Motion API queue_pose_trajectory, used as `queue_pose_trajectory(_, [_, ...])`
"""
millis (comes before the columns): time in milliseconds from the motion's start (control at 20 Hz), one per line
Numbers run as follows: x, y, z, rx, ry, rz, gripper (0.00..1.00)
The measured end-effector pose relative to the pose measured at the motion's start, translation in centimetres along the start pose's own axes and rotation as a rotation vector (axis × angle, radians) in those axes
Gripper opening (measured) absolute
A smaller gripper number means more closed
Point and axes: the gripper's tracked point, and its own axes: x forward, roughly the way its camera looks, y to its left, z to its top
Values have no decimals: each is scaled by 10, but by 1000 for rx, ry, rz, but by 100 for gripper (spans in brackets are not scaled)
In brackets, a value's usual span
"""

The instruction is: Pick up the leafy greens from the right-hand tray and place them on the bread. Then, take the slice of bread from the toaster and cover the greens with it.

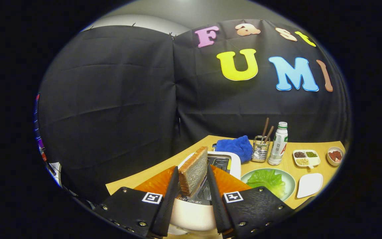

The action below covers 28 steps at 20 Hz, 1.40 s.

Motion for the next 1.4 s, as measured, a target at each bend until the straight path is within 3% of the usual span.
queue_pose_trajectory(500, [1,10,-1,-27,-9,-24,53])
queue_pose_trajectory(800, [26,14,-10,-42,25,-33,53])
queue_pose_trajectory(850, [22,2,-5,-53,14,-79,38])
queue_pose_trajectory(950, [23,2,-2,-38,-3,-71,11])
queue_pose_trajectory(1000, [23,-1,0,-27,-19,-82,11])
queue_pose_trajectory(1050, [25,-5,1,-16,-35,-85,2])
queue_pose_trajectory(1400, [-11,-11,60,42,-148,-37,2])
